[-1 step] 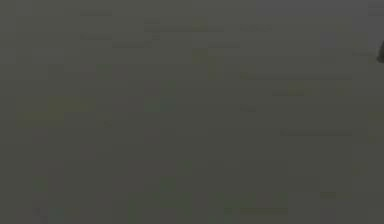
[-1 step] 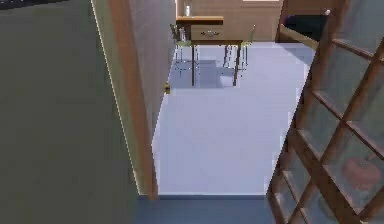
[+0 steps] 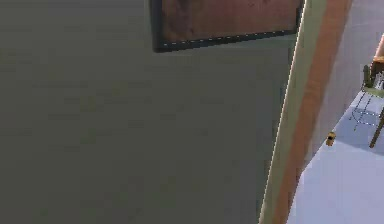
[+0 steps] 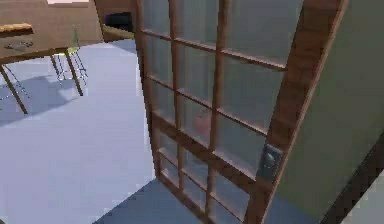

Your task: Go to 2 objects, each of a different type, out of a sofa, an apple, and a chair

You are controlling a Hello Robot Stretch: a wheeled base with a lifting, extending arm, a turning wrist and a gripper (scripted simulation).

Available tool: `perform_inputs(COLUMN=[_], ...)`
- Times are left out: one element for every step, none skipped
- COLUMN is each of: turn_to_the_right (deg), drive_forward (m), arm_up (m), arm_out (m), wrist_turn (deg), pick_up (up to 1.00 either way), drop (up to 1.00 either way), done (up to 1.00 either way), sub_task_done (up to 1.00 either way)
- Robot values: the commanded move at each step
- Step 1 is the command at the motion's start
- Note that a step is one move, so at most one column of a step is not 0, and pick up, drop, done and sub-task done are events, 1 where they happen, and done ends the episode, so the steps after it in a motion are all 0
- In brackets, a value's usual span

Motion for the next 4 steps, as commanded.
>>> perform_inputs(turn_to_the_right=[45.0, 0.0, 3.0, 0.0], drive_forward=[0.00, 1.00, 0.00, 1.00], arm_up=[0.00, 0.00, 0.00, 0.00], arm_out=[0.00, 0.00, 0.00, 0.00], wrist_turn=[0.0, 0.0, 0.0, 0.0], pick_up=[0.00, 0.00, 0.00, 0.00], drop=[0.00, 0.00, 0.00, 0.00], done=[0.00, 0.00, 0.00, 0.00], sub_task_done=[0.00, 0.00, 0.00, 0.00])
